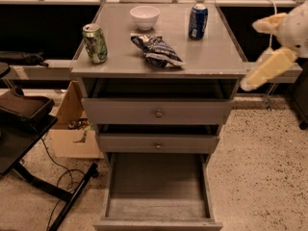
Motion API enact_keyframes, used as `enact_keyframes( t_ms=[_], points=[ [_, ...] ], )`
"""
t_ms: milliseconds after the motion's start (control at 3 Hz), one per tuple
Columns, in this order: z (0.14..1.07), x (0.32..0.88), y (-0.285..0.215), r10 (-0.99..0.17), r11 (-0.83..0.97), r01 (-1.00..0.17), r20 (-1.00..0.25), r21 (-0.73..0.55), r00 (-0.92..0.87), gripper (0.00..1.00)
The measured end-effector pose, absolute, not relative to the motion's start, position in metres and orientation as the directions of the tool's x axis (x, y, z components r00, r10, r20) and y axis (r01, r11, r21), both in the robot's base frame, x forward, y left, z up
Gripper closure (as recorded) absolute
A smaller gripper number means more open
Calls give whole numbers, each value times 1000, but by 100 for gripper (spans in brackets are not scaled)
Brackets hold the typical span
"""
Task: Place pepsi can into bottom drawer
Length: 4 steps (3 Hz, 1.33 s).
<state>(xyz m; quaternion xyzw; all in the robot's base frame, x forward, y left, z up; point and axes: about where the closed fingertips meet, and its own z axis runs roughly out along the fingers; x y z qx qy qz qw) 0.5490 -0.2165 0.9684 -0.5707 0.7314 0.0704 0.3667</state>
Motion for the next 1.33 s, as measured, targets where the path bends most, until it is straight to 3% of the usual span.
enact_keyframes(
  t_ms=[333, 1000, 1333],
  points=[
    [955, 606, -209, -634, 411, -854, -773, -319, -16, 0],
    [929, 680, -201, -373, 555, -783, -925, -279, 65, 0],
    [929, 680, -201, -373, 555, -783, -925, -279, 65, 0]
  ],
)
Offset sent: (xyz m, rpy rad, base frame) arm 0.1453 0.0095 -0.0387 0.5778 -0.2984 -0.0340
